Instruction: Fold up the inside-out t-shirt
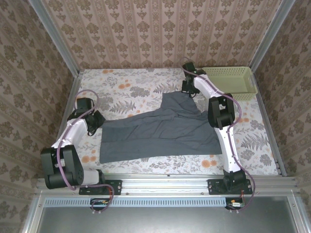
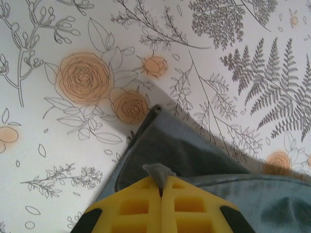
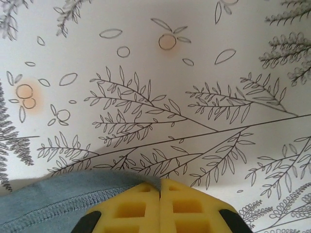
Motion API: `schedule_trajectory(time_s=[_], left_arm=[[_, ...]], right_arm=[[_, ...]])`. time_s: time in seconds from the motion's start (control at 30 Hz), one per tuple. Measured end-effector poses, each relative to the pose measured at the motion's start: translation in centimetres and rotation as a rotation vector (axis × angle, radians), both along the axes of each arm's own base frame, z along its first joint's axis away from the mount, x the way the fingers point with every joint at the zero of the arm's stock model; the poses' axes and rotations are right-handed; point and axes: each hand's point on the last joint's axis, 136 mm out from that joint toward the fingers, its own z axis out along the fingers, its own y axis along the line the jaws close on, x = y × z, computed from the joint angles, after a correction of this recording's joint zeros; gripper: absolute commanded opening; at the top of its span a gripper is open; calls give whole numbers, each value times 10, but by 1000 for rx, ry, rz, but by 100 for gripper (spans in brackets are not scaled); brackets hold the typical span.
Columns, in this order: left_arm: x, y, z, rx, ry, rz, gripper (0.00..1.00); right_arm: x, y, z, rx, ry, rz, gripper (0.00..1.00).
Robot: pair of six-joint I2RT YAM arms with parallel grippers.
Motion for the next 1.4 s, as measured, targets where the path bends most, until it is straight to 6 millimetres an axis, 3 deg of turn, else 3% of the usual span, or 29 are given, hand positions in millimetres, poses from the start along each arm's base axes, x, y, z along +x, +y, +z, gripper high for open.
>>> schedule_trajectory(time_s=[0.17,0.4,0.47,0.63,0.93,1.1,1.23,1.4], left_arm=[[29,10,9,0,-27,25,0],[79,12,15,-11,-57,17,0],[93,13,12,-14,-53,15,0],[123,15,3,-11,-34,3,0],[153,18,3,58,-3,-73,0],[154,14,7,117,19,-110,0],[140,10,11,134,35,-114,0],[98,10,27,129,3,-78,0]], right_arm=[[18,-5,39,39,-110,10,0],[56,-7,134,149,-374,35,0],[64,-6,153,172,-431,48,0],[72,-3,181,207,-500,67,0],[72,-4,185,206,-501,83,0],[70,-4,181,206,-489,94,0],[51,-6,163,207,-428,91,0],[11,-8,149,226,-378,85,0]])
